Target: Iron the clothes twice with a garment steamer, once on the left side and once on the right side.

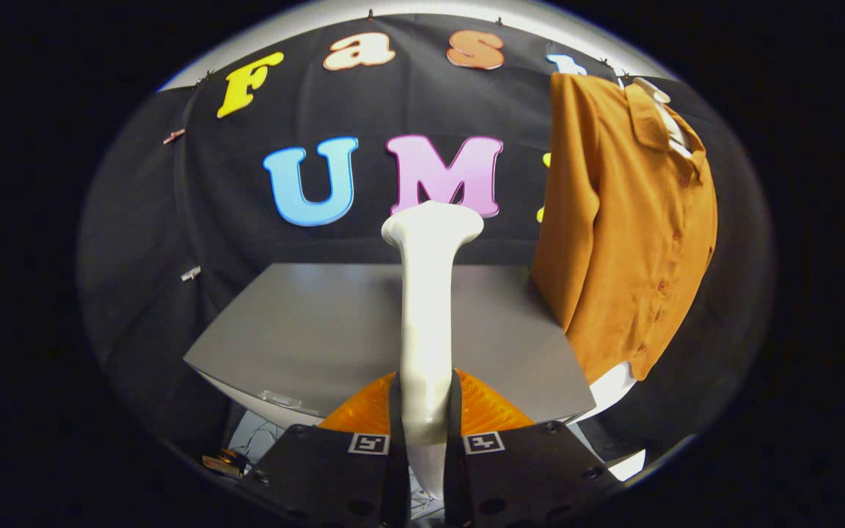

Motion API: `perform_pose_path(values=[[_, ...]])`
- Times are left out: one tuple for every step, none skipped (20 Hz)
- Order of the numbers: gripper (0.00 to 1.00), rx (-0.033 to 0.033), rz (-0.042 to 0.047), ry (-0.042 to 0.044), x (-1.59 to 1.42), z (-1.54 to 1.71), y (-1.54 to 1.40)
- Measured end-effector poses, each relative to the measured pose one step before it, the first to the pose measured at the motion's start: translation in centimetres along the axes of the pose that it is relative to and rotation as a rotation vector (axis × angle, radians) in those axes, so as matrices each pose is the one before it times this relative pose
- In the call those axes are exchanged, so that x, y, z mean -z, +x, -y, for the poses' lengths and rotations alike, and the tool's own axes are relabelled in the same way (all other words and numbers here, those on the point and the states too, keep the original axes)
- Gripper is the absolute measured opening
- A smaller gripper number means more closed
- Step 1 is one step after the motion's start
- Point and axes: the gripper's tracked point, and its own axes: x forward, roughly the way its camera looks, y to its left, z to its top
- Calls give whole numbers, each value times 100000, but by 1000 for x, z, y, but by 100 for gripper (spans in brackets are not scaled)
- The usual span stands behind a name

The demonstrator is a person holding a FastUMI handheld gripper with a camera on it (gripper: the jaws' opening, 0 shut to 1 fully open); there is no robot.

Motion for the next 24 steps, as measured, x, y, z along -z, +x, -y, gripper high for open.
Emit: perform_pose_path(values=[[21, 496, 4938, 274, -1299, 505, -1196], [21, 460, 4834, 231, -1156, 574, -1137], [22, 374, 4850, -442, -1196, 539, -983], [21, 345, 5041, -514, -1130, 608, -1015], [21, 177, 5232, -20, -1166, 630, -937], [21, -68, 4866, 18, -1119, 697, -823], [21, -61, 4214, 46, -1053, 718, -822], [21, 467, 3982, 93, -996, 838, -776], [21, 1014, 3025, -644, -831, 1022, -731], [21, 775, 2612, -534, -678, 1195, -521], [21, 360, 2242, 623, -715, 1007, -441], [21, 281, 1857, 906, -555, 992, -414], [21, 728, 1723, 250, -429, 1148, -394], [21, 1418, 2117, -557, -387, 1321, -278], [21, 1421, 1371, -356, -207, 1333, -159], [21, 1197, 1100, 932, -85, 1233, -19], [21, 1064, 1295, 840, -159, 1179, -156], [21, 902, 983, -164, 146, 1116, 209], [21, 453, 939, -187, 13, 1111, 137], [21, 113, 370, -108, 201, 916, 133], [21, 129, 671, 187, 98, 778, 145], [21, 240, 405, 114, 218, 838, 316], [21, 254, 233, 528, 125, 694, 335], [21, 397, 77, 613, 213, 650, 304]])
